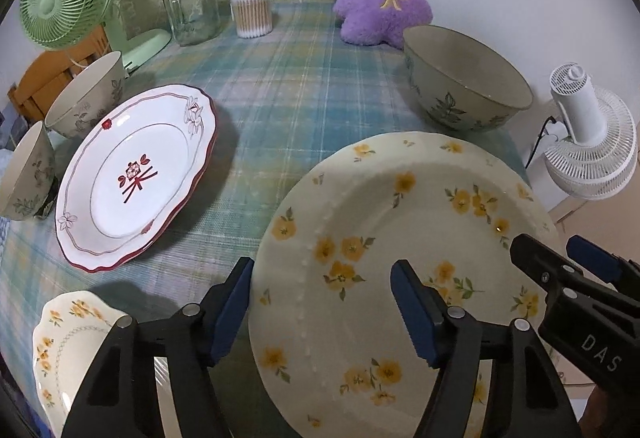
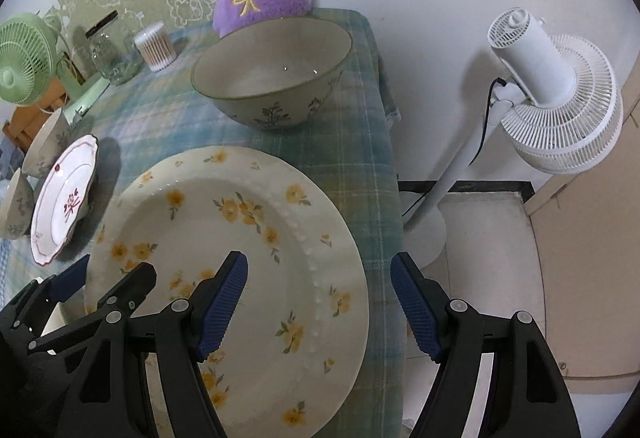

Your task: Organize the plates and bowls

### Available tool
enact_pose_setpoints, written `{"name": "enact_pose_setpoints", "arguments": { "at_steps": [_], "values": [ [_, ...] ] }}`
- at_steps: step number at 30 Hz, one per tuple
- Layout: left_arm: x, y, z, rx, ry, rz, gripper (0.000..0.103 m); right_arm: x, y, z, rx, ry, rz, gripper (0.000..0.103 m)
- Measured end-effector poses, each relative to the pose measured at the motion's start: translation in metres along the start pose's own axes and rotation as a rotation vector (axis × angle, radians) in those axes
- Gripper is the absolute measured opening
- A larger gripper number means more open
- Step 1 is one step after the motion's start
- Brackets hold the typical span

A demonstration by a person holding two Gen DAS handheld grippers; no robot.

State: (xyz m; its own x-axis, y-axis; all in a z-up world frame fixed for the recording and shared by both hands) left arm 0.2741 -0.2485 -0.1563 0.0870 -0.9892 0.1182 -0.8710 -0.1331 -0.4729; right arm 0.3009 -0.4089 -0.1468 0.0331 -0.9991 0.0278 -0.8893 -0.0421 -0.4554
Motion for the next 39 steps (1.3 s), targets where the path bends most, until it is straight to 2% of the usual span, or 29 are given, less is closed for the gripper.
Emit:
{"name": "enact_pose_setpoints", "arguments": {
  "at_steps": [4, 10, 14, 21, 28, 39],
  "values": [
    [-0.002, -0.002, 0.007, -0.018, -0.012, -0.008, 0.067, -0.001, -0.003, 0.008, -0.012, -0.009, -0.011, 0.077],
    [-0.006, -0.003, 0.012, -0.018, -0.002, -0.040, 0.067, -0.003, -0.007, 0.018, -0.027, -0.015, -0.041, 0.077],
    [-0.006, -0.004, 0.013, -0.023, -0.002, -0.029, 0.068, -0.005, -0.008, 0.025, -0.049, -0.026, -0.065, 0.069],
    [-0.006, -0.005, 0.014, -0.028, 0.000, -0.024, 0.067, -0.012, -0.009, 0.027, -0.066, -0.045, -0.084, 0.067],
    [-0.009, -0.006, 0.014, -0.040, 0.009, -0.051, 0.066, -0.014, -0.009, 0.022, -0.068, -0.029, -0.090, 0.066],
    [-0.004, -0.005, -0.004, -0.023, 0.014, -0.018, 0.065, -0.009, -0.007, 0.002, -0.046, -0.006, -0.069, 0.066]
  ]
}}
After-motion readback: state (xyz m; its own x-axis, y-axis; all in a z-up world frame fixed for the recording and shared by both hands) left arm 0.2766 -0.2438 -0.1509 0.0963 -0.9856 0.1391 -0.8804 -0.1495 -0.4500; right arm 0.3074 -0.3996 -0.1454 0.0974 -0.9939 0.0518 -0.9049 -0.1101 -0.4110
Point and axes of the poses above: each gripper's, at about its wrist camera, not at the fingertips, and z roughly the way its jaws point, x to its right, y to its underside, the point moved 1 cm from there along z, roughly the way its jaws point, and after that the axes turned 6 degrees about y, right-handed, at the moved point
